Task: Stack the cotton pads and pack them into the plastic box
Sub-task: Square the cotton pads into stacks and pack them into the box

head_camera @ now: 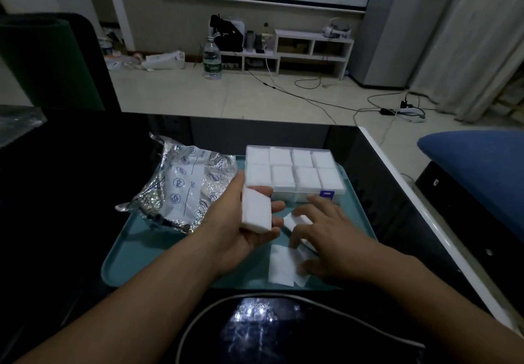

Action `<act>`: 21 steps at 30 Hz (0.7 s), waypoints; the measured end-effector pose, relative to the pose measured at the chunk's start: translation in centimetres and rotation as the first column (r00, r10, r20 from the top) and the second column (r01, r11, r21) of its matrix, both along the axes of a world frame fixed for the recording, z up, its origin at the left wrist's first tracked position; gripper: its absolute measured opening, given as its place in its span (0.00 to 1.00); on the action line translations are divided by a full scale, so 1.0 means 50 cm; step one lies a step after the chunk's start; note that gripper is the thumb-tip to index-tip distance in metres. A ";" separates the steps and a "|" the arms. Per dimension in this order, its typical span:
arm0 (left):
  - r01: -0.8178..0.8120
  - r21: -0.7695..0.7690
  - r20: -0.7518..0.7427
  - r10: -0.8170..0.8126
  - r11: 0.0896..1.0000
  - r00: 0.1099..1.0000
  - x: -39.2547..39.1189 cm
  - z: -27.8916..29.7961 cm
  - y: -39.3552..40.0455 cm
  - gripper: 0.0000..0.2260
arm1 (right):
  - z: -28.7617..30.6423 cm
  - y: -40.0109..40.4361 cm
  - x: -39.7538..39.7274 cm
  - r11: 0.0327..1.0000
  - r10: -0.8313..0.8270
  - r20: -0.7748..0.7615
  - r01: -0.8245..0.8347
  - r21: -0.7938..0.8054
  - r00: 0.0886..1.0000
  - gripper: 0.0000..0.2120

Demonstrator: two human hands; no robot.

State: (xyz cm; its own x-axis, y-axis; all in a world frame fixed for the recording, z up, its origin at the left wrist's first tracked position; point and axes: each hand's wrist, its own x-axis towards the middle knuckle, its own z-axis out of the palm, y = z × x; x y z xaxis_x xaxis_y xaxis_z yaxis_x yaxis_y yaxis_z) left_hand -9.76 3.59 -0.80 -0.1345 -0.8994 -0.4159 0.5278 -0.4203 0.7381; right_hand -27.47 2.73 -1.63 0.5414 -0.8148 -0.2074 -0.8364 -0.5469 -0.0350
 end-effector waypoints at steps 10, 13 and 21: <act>-0.012 -0.012 0.071 0.013 1.000 0.997 -0.007 0.003 0.003 0.24 | -0.006 -0.002 0.001 1.000 0.011 0.025 -0.011 0.000 1.000 0.18; -0.040 -0.002 0.065 0.040 0.999 0.997 -0.003 0.001 0.001 0.26 | -0.010 -0.002 -0.002 1.000 0.027 0.033 -0.027 -0.003 0.999 0.18; -0.010 0.001 0.028 0.010 1.000 1.000 0.002 0.002 0.002 0.27 | 0.011 -0.005 0.000 0.998 0.012 0.083 -0.017 0.061 0.996 0.09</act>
